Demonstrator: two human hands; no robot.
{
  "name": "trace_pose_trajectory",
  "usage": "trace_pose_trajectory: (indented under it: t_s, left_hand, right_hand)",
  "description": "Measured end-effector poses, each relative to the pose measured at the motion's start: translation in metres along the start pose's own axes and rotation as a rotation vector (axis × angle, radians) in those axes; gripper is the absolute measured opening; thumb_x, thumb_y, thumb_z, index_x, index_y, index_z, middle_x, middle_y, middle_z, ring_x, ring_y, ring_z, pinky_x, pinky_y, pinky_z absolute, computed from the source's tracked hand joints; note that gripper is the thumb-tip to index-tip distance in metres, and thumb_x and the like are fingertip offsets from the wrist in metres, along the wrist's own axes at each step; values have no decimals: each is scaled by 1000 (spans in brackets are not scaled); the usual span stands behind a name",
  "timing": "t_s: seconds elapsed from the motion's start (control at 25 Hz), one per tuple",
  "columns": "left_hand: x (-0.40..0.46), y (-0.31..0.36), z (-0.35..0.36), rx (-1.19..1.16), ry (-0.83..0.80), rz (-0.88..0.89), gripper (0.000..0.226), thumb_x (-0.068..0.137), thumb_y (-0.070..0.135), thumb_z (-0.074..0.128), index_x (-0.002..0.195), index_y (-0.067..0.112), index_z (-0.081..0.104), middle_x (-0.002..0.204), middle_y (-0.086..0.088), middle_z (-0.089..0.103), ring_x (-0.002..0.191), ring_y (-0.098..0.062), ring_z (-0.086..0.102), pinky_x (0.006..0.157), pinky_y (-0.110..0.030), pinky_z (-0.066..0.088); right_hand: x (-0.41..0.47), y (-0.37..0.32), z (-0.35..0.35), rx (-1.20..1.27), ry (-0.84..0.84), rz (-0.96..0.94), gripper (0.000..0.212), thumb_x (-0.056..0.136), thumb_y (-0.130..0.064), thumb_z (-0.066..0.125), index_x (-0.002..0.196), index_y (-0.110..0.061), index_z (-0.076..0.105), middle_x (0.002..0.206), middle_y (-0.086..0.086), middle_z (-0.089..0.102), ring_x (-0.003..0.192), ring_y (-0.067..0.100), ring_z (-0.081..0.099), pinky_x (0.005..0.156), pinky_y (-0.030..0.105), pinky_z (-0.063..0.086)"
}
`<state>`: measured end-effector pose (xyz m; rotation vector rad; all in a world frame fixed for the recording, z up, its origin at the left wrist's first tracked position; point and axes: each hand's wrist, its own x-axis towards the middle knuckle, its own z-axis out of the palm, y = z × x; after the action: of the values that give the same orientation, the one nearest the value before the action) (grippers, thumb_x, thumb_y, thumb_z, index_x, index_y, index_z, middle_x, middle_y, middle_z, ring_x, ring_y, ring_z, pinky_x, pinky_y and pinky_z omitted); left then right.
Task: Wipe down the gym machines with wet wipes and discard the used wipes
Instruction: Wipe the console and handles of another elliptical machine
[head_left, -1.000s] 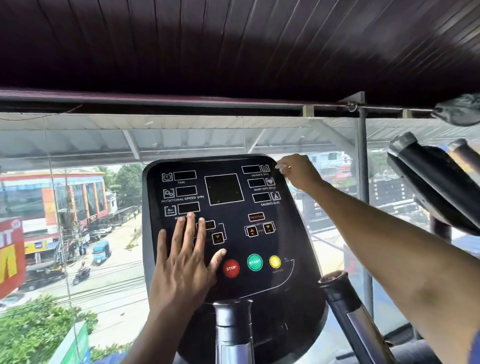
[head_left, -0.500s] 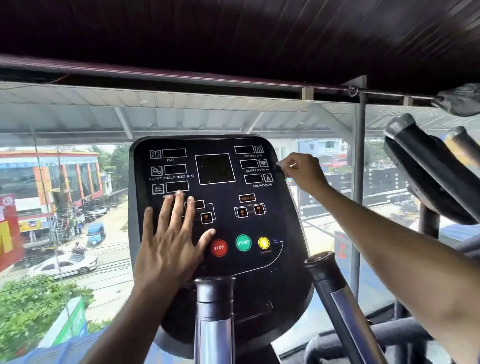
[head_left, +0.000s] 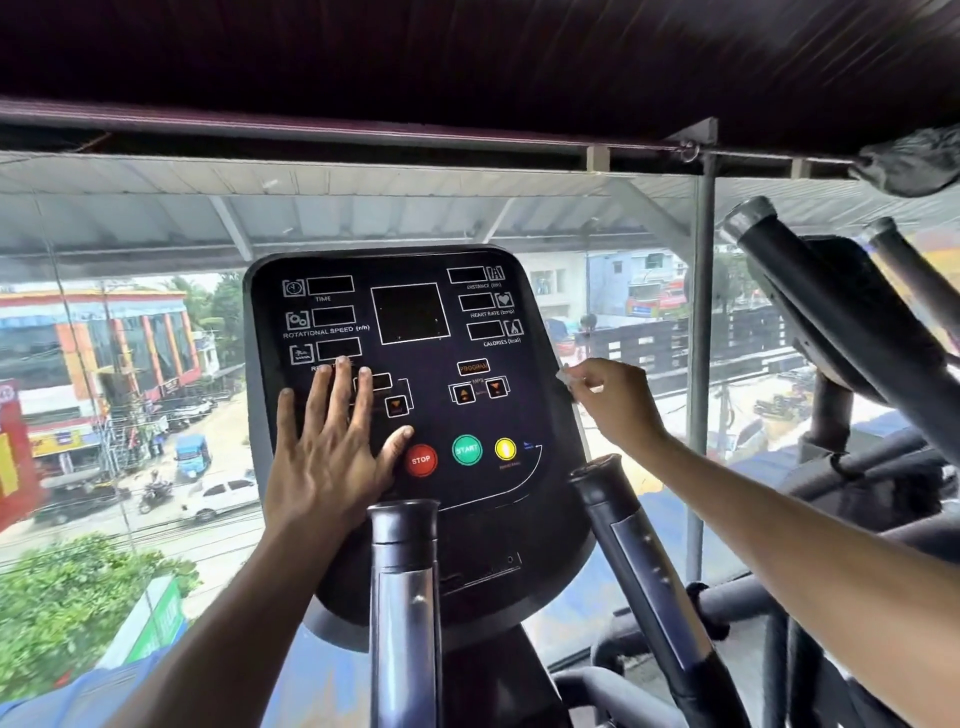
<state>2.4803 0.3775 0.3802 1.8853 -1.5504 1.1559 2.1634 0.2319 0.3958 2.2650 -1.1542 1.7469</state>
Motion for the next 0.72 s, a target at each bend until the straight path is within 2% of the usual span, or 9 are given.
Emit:
trace_pose_trajectory:
  t_s: [0.12,0.24,0.28,0.44,0.72]
  left_hand:
    - [1,-1,1,0,3,6,91,97,73,15,161,11,33,169,-13,26,156,-30,25,125,-58,14]
    - [1,1,3,18,15,8,91,98,73,13,162,12,31,170,-12,24,157,-29,22,126,-57,12]
    - [1,-1,4,19,18,10,91,98,73,14,162,12,32,170,-12,25,157,-29,22,126,-57,12]
    - [1,-2,7,5,55,26,90,98,72,20,160,9,35,168,-15,29,155,-32,27,124,-59,13]
    - [-1,-3,8,3,67,13,88,98,71,20,161,10,34,169,-14,26,156,-32,25,124,-59,11]
  right_hand:
    - [8,0,1,-22,8,-18,10,88,0,74,94,-5,80,91,6,79,76,15,69,71,2,42]
    - [55,-5,6,-19,-1,-67,9,91,-12,73,94,-10,81,88,4,79,78,19,73,74,30,56]
    - [73,-8,10,-2,4,-64,10,91,-17,73,92,-11,80,85,3,79,79,19,74,74,34,57]
    - [136,-20,19,27,23,13,6,89,-15,75,84,-12,72,81,3,78,82,18,75,73,31,57]
    - [146,-17,29,-96,-31,-93,12,88,-20,77,94,-10,80,86,2,73,75,19,70,71,29,50]
